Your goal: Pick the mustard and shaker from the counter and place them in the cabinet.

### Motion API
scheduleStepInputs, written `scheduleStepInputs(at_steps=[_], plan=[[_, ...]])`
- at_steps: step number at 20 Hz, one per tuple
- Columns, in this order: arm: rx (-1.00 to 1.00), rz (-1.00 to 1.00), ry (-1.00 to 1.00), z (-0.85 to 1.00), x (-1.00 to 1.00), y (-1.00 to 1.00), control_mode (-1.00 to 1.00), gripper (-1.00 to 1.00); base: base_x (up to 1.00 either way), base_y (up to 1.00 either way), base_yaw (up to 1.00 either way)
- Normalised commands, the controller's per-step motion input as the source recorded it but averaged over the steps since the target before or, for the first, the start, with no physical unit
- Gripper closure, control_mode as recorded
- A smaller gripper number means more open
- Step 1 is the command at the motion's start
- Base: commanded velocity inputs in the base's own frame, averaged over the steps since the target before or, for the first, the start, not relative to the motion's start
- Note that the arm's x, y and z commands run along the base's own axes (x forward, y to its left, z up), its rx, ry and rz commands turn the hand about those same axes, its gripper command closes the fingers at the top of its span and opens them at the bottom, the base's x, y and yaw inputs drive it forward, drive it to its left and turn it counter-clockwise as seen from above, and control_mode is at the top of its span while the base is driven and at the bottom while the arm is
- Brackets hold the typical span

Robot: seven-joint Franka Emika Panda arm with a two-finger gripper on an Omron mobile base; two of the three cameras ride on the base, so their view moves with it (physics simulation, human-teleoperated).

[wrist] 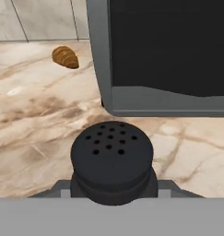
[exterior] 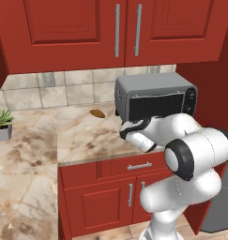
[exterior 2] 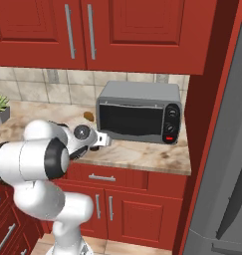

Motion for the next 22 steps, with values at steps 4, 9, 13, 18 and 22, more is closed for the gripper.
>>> scheduleStepInputs(at_steps=[4, 9, 13, 18, 22], plan=[[0.02, 0.0, -0.01, 0.57, -0.53, 0.0, -1.0, 1.0, 0.0, 0.0, 0.0], [0.03, 0.0, 0.0, 0.57, -0.2, -0.01, -1.0, 1.0, 0.0, 0.0, 0.0], [0.06, 0.0, 0.0, 0.66, -0.12, -0.03, -1.0, 1.0, 0.0, 0.0, 0.0], [0.07, 0.0, 0.05, 0.48, -0.1, -0.01, -1.0, 1.0, 0.0, 0.0, 0.0], [0.05, 0.0, 0.14, 0.24, -0.15, -0.03, -1.0, 1.0, 0.0, 0.0, 0.0]])
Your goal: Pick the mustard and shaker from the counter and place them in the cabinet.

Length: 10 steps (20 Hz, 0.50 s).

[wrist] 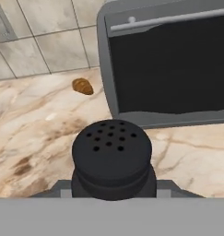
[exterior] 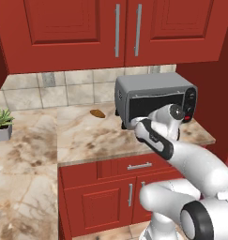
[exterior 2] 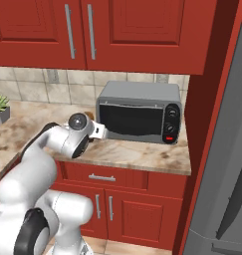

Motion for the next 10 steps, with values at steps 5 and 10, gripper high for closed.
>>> scheduleStepInputs(at_steps=[5, 10], plan=[[0.05, 0.0, 0.12, 0.16, -0.35, -0.01, -1.0, 1.0, 0.0, 0.0, 0.0], [0.01, 0.01, 0.04, 0.06, -0.61, 0.0, -1.0, 1.0, 0.0, 0.0, 0.0]])
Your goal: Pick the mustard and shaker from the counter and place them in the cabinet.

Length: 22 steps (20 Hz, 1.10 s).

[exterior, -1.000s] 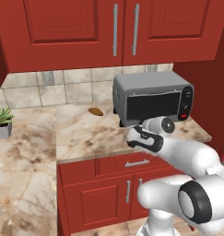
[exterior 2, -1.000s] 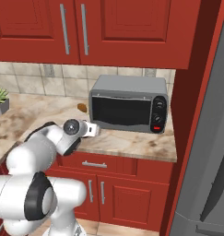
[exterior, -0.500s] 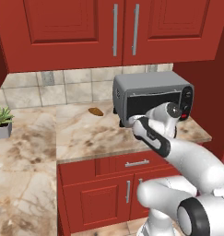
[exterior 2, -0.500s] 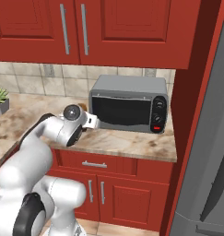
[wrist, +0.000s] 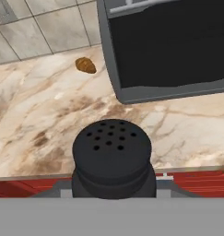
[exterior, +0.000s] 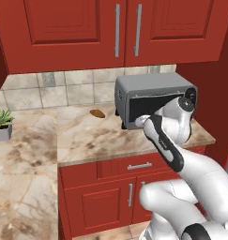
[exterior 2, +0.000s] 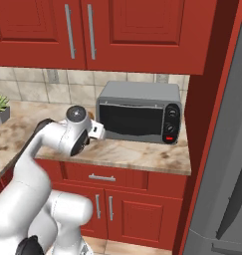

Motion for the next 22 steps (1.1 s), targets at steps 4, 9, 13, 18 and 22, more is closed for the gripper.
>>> scheduleStepInputs(at_steps=[4, 9, 13, 18, 22], plan=[[0.0, 0.05, 0.0, 0.0, -0.82, 0.0, -1.0, 1.0, 0.0, 0.0, 0.0], [0.0, 0.06, 0.0, 0.01, -0.74, 0.0, -1.0, 1.0, 0.0, 0.0, 0.0], [0.0, 0.04, -0.01, 0.16, -0.66, -0.02, -1.0, 1.0, 0.0, 0.0, 0.0], [0.0, 0.0, -0.01, 0.38, -0.42, -0.03, -1.0, 1.0, 0.0, 0.0, 0.0], [0.0, 0.0, 0.0, 0.39, -0.37, 0.0, -1.0, 1.0, 0.0, 0.0, 0.0]])
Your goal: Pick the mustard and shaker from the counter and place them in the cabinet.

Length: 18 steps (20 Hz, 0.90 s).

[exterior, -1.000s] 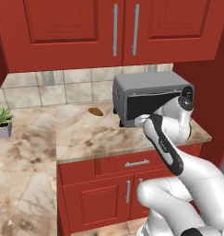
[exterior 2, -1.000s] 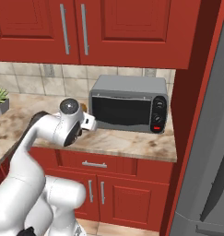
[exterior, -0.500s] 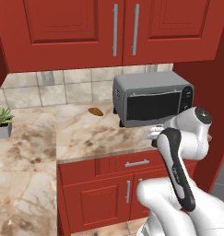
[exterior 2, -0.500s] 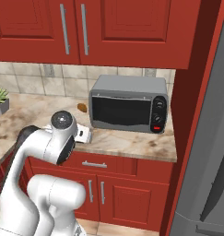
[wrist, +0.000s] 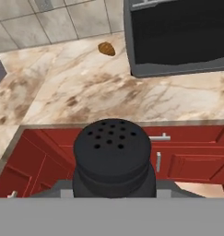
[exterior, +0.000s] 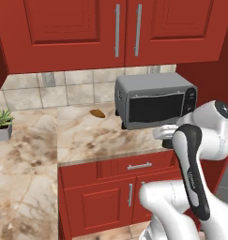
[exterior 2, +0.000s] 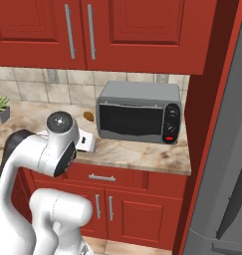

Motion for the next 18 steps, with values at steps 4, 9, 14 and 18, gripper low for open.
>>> scheduleStepInputs(at_steps=[4, 9, 14, 18], plan=[[0.0, 0.0, -0.04, 0.19, -0.43, 0.0, -1.0, 1.0, 0.0, 0.0, 0.0], [0.0, 0.01, -0.06, 0.09, -0.37, 0.0, -1.0, 1.0, 0.0, 0.0, 0.0], [0.0, 0.0, -0.02, 0.0, -0.16, 0.0, 1.0, 1.0, -0.33, 0.0, 0.0], [0.0, 0.0, 0.0, 0.0, 0.0, 0.0, 1.0, 1.0, -0.85, 0.0, 0.0]])
